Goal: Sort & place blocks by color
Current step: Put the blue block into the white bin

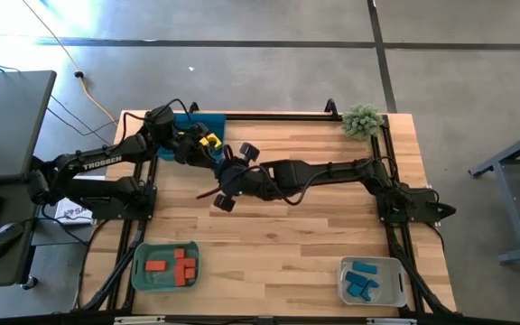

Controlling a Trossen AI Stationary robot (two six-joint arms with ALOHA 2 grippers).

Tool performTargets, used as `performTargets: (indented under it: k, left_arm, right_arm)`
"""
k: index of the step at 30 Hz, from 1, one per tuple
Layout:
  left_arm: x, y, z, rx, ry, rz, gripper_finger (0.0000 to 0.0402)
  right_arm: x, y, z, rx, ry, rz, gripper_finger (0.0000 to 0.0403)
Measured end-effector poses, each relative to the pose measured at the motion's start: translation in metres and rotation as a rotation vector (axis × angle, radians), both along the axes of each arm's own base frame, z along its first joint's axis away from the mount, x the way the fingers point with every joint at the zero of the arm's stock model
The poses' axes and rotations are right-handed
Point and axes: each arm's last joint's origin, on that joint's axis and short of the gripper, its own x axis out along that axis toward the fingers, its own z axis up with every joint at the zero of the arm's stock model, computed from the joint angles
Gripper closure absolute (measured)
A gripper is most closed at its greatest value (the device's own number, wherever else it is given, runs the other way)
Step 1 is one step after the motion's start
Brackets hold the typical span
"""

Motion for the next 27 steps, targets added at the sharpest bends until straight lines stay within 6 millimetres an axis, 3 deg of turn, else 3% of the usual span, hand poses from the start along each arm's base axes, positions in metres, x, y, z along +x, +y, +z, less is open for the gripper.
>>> performTargets:
  k: [13,27]
  left_arm:
    - [0.0,0.002,-0.001,0.179,-0.059,0.035,0.019]
    - [0.0,0.003,-0.001,0.261,-0.086,0.032,0.0187]
  right_arm:
    - [-0.007,0.002,-0.009,0.139,0.064,-0.022,0.0295]
    - [-0.041,0.022,-0.032,0.369,0.425,-0.081,0.0292]
